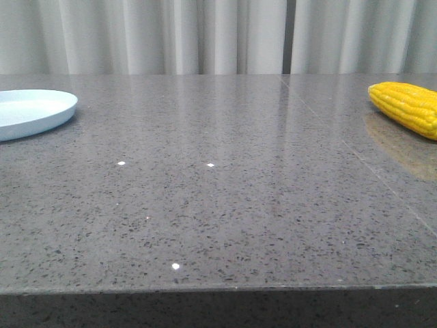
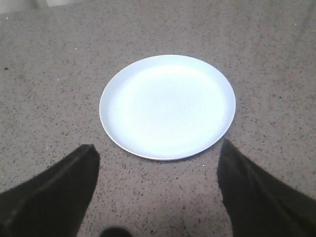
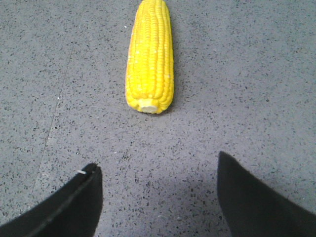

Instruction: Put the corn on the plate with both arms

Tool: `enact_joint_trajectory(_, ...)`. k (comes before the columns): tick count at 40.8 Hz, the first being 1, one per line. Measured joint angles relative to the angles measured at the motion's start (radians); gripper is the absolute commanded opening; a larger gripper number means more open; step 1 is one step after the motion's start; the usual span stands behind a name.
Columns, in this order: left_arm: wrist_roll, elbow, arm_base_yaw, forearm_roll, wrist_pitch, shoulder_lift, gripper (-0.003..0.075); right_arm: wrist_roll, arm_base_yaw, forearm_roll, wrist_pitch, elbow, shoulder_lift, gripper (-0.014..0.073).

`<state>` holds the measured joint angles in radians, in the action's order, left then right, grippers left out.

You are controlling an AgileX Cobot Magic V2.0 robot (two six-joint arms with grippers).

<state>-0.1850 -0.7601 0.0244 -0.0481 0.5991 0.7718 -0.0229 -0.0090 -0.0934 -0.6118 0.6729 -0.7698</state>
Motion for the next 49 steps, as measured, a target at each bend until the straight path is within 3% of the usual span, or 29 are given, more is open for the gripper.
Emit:
enact_joint_trajectory(15, 0.000, -0.177, -0.005, 0.038, 0.180, 0.195, 0.0533, 0.000, 0.000, 0.000, 0.000, 0.000, -0.001, 0.0540)
enact_joint_trajectory(23, -0.005, -0.291, -0.109, 0.029, 0.235, 0.379, 0.0533, 0.000, 0.000, 0.000, 0.000, 0.000, -0.001, 0.0540)
enact_joint_trajectory(32, -0.203, -0.368, -0.276, -0.232, 0.249, 0.580, 0.0533, 0.000, 0.000, 0.000, 0.000, 0.000, -0.001, 0.0540)
enact_joint_trajectory(38, -0.329, -0.410, -0.330, -0.403, 0.250, 0.704, 0.0533, 0.000, 0.000, 0.000, 0.000, 0.000, -0.001, 0.0540)
enact_joint_trajectory(49, -0.364, -0.487, -0.338, -0.469, 0.221, 0.886, 0.0533, 0.000, 0.000, 0.000, 0.000, 0.000, -0.001, 0.0540)
